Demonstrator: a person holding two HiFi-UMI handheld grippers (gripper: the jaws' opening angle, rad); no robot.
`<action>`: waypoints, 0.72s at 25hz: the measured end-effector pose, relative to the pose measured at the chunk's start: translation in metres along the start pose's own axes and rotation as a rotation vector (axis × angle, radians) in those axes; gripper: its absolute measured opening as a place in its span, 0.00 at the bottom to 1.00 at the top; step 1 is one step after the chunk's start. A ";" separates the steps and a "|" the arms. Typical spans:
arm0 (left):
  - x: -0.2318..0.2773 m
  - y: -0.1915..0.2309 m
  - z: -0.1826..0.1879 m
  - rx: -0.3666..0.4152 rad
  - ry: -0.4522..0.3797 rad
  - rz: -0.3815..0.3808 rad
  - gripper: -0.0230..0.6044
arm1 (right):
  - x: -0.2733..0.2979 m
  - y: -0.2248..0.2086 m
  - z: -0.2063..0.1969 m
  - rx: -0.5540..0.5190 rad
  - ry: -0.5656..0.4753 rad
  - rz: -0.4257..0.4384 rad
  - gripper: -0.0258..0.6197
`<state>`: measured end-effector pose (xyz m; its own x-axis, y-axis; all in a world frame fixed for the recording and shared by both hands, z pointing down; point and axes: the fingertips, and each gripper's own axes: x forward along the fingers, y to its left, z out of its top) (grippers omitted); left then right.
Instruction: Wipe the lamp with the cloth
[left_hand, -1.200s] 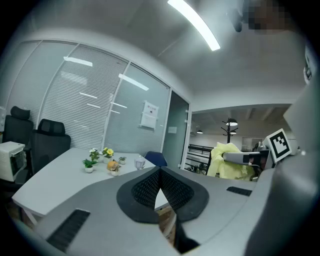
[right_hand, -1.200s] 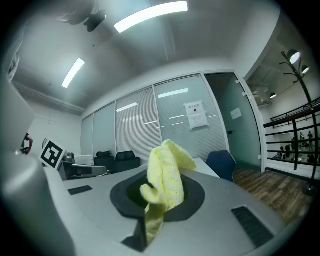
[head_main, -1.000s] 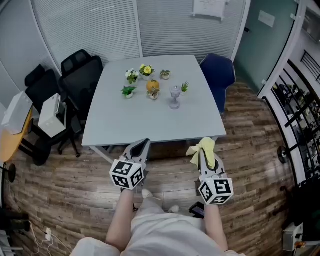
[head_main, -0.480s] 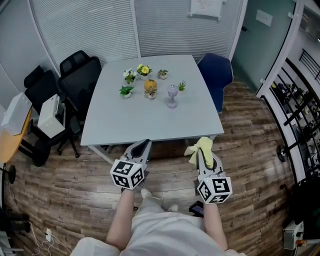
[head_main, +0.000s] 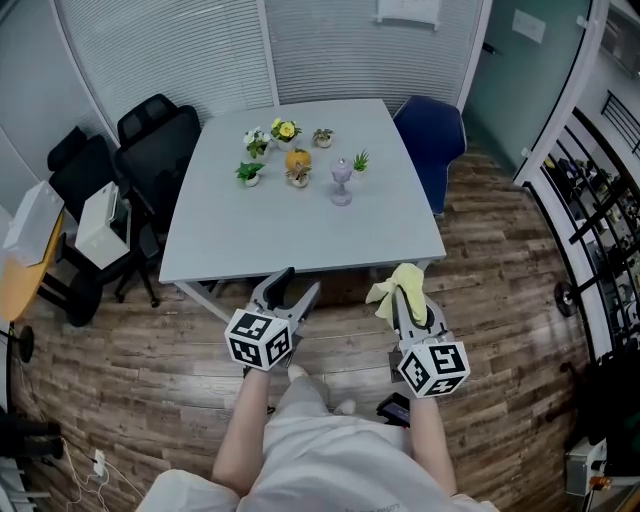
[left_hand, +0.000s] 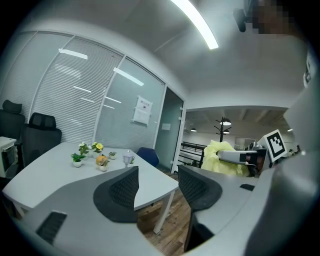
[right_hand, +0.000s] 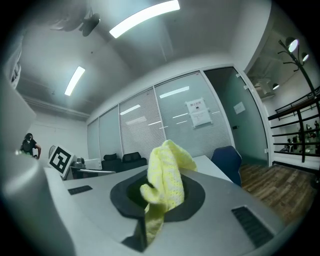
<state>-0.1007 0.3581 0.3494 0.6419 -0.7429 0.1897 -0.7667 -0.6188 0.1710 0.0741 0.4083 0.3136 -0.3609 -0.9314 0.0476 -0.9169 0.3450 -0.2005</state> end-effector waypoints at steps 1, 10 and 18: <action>0.002 0.000 -0.002 -0.004 0.005 0.001 0.41 | 0.001 0.000 0.001 0.009 -0.002 0.016 0.09; 0.038 0.026 -0.009 -0.027 0.032 0.029 0.43 | 0.038 -0.023 -0.004 0.010 0.037 0.047 0.09; 0.132 0.069 -0.017 -0.064 0.074 0.038 0.43 | 0.111 -0.088 -0.010 -0.030 0.095 0.033 0.09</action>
<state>-0.0685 0.2215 0.4031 0.6134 -0.7431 0.2673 -0.7896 -0.5714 0.2235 0.1133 0.2758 0.3465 -0.4039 -0.9049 0.1346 -0.9086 0.3797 -0.1739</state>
